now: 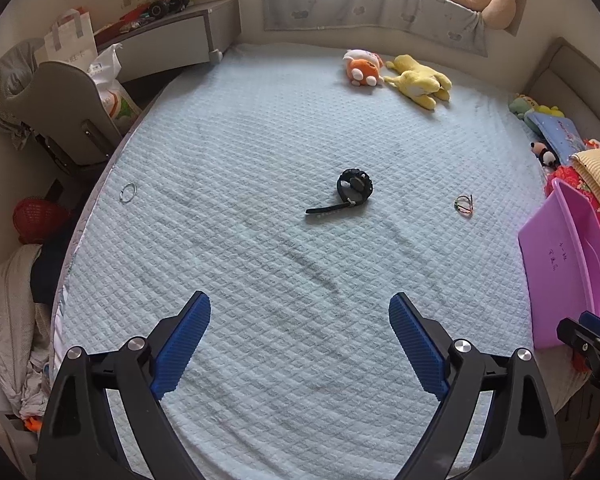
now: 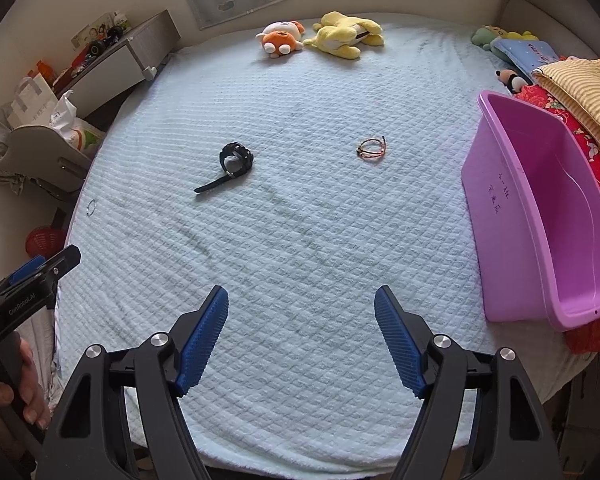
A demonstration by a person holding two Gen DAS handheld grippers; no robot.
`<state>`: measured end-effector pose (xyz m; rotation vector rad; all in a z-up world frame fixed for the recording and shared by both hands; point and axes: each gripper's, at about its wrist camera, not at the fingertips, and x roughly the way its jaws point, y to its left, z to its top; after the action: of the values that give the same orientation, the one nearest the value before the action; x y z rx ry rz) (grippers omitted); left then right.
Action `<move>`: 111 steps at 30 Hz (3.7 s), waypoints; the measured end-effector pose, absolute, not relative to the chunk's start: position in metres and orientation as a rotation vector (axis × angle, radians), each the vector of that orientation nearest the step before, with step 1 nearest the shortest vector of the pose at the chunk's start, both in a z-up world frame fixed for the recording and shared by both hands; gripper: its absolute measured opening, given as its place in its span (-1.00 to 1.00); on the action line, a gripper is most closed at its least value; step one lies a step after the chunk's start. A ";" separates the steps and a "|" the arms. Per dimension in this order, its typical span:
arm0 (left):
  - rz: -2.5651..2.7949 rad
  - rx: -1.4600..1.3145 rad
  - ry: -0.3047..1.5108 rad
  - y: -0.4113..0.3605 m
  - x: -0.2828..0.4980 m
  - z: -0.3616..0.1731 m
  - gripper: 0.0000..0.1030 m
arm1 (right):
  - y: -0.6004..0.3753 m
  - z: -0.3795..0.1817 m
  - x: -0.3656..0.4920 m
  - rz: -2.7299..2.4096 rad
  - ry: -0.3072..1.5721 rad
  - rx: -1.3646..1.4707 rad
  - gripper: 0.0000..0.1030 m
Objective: Organize jewelry
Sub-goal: 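Move left tool to the black wristwatch while right tool approaches the orange braided bracelet, then close left tool on the black watch while right tool closes on the orange bracelet, then carry the black watch and orange bracelet over the pink tub with both tools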
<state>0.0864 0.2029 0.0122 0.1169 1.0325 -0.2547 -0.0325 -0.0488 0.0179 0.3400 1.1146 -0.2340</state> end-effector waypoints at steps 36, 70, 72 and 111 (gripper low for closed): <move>-0.296 0.174 0.967 0.062 0.253 -0.209 0.76 | -0.185 -0.208 0.141 -0.353 0.982 0.355 0.41; -0.256 0.193 0.907 0.005 0.330 -0.241 0.87 | -0.226 -0.245 0.223 -0.380 0.925 0.230 0.45; -0.262 0.178 0.911 0.006 0.332 -0.242 0.88 | -0.225 -0.246 0.223 -0.380 0.924 0.226 0.45; -0.417 0.172 0.961 0.081 0.185 -0.154 0.23 | -0.098 -0.171 0.111 -0.163 1.036 0.359 -0.76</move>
<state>0.1845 0.0808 -0.1541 0.1715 0.9612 -0.4175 0.1106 -0.0985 -0.1710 0.3589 1.0360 -0.1630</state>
